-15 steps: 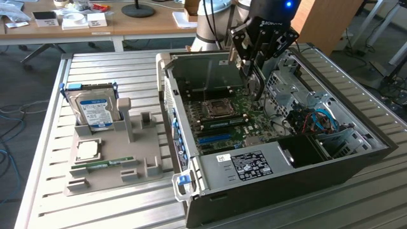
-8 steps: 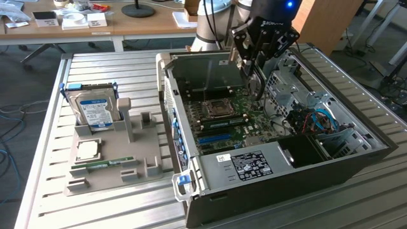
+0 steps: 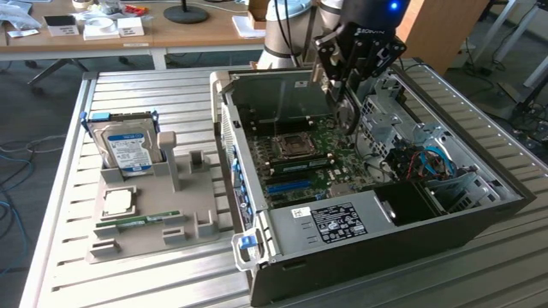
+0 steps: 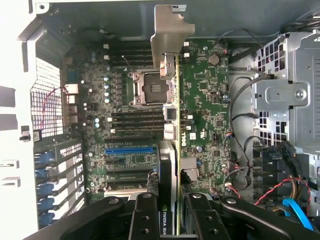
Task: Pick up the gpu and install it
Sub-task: 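Pick up the gpu and move the gpu toward the slot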
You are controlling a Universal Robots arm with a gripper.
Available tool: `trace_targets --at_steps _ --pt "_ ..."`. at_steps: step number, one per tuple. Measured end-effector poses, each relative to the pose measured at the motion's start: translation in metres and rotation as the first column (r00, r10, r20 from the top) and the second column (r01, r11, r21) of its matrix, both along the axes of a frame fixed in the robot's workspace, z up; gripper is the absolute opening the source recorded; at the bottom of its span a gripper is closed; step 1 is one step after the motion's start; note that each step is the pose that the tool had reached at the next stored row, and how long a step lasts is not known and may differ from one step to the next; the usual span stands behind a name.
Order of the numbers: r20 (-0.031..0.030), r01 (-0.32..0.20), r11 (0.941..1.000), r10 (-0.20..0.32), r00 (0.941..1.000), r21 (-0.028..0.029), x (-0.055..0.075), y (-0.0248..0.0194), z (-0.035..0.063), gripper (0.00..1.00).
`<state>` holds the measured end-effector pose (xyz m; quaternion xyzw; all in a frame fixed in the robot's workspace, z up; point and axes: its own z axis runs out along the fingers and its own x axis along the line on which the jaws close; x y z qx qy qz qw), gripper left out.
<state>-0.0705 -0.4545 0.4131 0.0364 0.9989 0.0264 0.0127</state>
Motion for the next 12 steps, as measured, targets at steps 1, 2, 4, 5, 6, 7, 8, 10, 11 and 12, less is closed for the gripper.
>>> trace_targets --at_steps 1,2,4,5,6,7,8,10,11,12 --pt "0.0000 0.000 1.0000 0.000 1.0000 0.0001 0.0006 0.0000 0.0000 0.27" --pt "0.0000 0.000 1.0000 0.000 1.0000 0.0001 0.0011 0.0000 0.0000 0.27" --pt "0.0000 0.000 1.0000 0.000 1.0000 0.0000 0.0022 0.0000 0.0000 0.27" --pt "0.0000 0.000 1.0000 0.000 1.0000 0.0000 0.0028 0.0000 0.0000 0.27" --pt "0.0000 0.000 1.0000 0.000 1.0000 0.0000 0.0033 0.0000 0.0000 0.27" --pt "0.0000 0.000 1.0000 0.000 1.0000 0.0000 0.0039 0.0000 0.0000 0.27" --pt "0.0000 0.000 1.0000 0.000 1.0000 0.0000 0.0044 0.0000 0.0000 0.27" --pt "0.0000 0.000 1.0000 0.000 1.0000 0.0000 0.0055 0.0001 0.0000 0.27" --pt "0.0000 0.000 1.0000 0.000 1.0000 0.0000 0.0060 0.0000 0.0000 0.27" --pt "0.0000 0.000 1.0000 0.000 1.0000 0.0000 0.0066 0.0001 0.0000 0.27"
